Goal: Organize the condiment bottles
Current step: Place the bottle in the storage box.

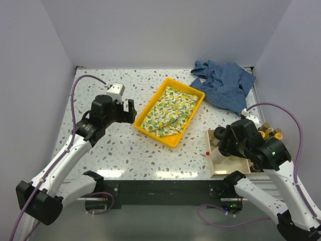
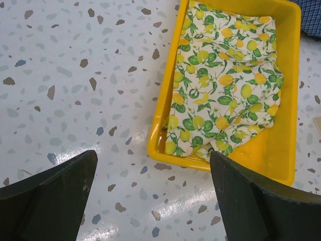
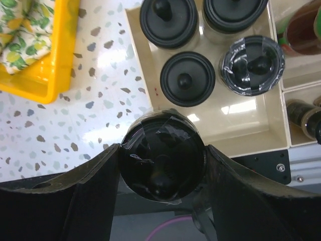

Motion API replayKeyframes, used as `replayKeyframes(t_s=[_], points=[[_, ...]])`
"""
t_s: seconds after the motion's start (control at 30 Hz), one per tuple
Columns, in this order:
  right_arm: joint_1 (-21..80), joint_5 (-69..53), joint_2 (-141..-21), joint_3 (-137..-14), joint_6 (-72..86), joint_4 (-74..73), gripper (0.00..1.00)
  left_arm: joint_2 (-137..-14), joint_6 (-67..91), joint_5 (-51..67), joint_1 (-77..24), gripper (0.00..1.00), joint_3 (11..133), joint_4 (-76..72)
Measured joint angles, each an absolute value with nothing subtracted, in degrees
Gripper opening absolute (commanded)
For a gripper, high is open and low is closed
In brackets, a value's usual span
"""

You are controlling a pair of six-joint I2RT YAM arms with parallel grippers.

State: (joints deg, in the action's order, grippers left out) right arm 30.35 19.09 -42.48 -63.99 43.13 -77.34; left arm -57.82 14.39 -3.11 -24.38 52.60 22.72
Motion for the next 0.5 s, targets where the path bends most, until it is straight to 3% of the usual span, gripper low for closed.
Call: replayKeyframes(t_s=[0.5], points=[[30.30, 20.08, -42.17, -57.54, 45.21, -78.39, 0.00, -57.82, 14.39, -3.16, -24.38, 1.00, 52.60, 22.72]])
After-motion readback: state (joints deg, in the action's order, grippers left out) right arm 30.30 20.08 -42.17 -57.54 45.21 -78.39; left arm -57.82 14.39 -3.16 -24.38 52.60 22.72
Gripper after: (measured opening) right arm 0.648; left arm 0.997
